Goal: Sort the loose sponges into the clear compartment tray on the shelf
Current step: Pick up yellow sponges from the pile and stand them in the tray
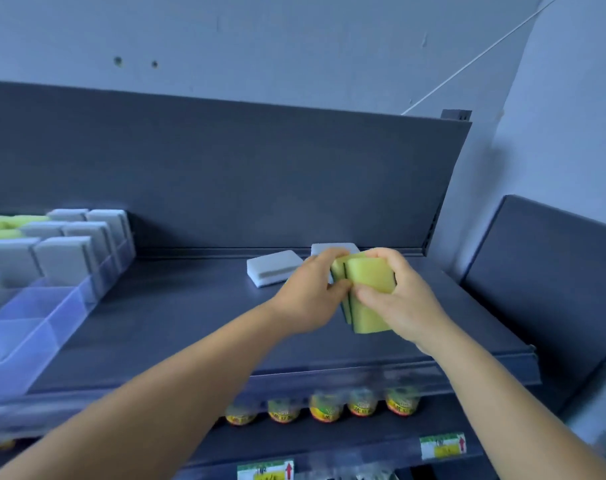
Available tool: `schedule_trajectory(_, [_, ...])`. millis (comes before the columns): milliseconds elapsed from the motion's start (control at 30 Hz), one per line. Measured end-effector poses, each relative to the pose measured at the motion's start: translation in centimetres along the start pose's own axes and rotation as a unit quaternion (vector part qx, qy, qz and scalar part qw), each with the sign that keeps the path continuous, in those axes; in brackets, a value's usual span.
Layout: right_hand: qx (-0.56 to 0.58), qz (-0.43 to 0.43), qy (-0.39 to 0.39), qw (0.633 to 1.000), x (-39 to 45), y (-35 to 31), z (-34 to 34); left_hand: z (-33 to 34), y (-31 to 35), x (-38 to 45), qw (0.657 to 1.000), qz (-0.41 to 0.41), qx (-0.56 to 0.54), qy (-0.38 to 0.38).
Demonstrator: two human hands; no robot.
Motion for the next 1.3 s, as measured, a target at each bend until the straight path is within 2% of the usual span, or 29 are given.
schedule_trajectory(267, [0.013,-0.053,-0.050,0.997,-1.9,-4.3,6.4,-7.6,-1.9,-6.1,0.993,-0.060,-0.009,0.101])
schedule_trajectory(533, [0.019,-0.096,-0.113,0.989,-6.0,-10.6,16.5,-17.1,-5.0,-15.3,0.978,-0.104,0.027,0.178])
schedule_trajectory(833, [0.062,-0.130,-0.128,0.981,-11.3,-18.1,27.7,-28.1,-8.6,-25.3,0.963,-0.112,0.078,0.233])
schedule_trajectory(967, [0.035,-0.145,-0.136,0.979,-13.0,-20.5,31.7,-31.8,-9.7,-28.8,0.962,-0.127,0.112,0.215])
schedule_trajectory(1100, [0.038,-0.150,-0.128,0.980,-13.9,-22.7,34.6,-35.1,-10.8,-31.4,0.953,-0.132,0.196,0.189])
schedule_trajectory(1300, [0.019,-0.182,-0.072,0.980,-12.9,-25.4,37.9,-39.6,-12.4,-33.0,0.936,-0.141,0.279,0.162])
Point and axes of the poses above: each hand's wrist, its own x-axis towards the middle knuckle, its own z-axis out of the palm, y = z × x, the point moved 2 cm from there along x, towards the middle knuckle, and after that the axes turned 15 degrees about z, right-handed, at the moved point
